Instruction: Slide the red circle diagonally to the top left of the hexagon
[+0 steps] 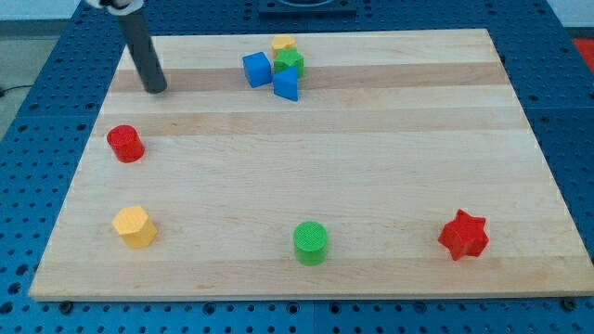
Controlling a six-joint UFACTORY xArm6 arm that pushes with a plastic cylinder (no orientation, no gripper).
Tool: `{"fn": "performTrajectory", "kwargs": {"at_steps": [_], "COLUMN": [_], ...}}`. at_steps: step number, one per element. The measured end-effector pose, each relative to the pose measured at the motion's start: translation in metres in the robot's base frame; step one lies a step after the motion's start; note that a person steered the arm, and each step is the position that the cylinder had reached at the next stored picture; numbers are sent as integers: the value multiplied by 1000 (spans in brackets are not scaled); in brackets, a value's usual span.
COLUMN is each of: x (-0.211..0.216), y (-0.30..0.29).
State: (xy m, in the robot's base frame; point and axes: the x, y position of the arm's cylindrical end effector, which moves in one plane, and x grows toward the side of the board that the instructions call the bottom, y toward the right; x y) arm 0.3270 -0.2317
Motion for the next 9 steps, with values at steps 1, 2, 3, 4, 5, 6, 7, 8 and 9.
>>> {"fn": "performTrajectory", "kwargs": {"at_steps": [1, 2, 3, 4, 5, 6, 7, 8, 9], "x": [50, 89, 131, 151, 152, 148, 162, 196, 231], "y": [3, -10, -10, -8, -30, -73, -73, -73, -72]}}
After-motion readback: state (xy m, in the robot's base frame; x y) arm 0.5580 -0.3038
